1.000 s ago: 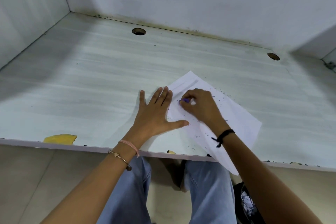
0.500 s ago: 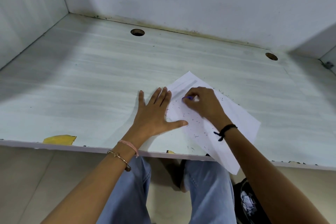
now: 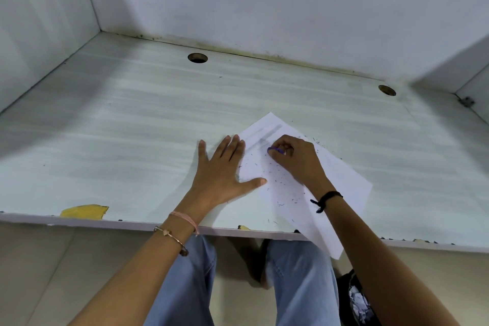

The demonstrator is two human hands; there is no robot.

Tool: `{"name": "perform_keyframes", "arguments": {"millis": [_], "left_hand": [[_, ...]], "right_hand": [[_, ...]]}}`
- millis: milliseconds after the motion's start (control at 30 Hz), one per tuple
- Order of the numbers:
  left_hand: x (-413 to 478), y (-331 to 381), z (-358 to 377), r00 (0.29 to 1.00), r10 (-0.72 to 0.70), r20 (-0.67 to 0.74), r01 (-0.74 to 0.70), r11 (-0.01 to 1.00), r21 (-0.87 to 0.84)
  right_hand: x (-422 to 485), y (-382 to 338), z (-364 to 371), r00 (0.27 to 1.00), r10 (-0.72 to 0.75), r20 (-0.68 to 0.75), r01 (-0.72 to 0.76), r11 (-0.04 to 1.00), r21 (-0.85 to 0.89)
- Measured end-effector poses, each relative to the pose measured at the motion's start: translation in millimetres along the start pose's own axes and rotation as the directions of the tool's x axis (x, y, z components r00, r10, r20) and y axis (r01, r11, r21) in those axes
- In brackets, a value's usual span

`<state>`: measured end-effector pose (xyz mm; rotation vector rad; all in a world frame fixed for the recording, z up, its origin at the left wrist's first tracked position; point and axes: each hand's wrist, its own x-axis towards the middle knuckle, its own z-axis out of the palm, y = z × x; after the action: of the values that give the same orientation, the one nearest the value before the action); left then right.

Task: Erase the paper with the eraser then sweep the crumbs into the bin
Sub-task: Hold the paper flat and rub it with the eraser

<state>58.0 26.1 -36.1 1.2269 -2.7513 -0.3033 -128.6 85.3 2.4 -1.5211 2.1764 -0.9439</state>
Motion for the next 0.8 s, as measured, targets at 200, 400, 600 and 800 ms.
{"name": "perform_keyframes", "arguments": {"millis": [200,400,600,800], "left_hand": [[19,12,-6,0.986,0.036,-0.161,-0.031,0.999,0.031],[24,20,3,0.998,0.06,0.001,-0.06,0.996,-0.059],[28,17,8,0.998,0.069,-0.003,-0.069,0.998,0.013],[25,20,6,0.999,0.049,0.001,-0.049,0.997,-0.06]], "right_hand": [[-3,4,-13,1.0,0.023,0.002,-0.023,0.992,0.127],[-3,-1,-11,0.998,-0.054,0.032,0.054,0.998,-0.009],[-16,-20,4,0.959,-0.21,0.189,0.227,0.971,-0.073],[11,-3,-10,0.996,-0.09,-0.017,0.087,0.988,-0.128]]}}
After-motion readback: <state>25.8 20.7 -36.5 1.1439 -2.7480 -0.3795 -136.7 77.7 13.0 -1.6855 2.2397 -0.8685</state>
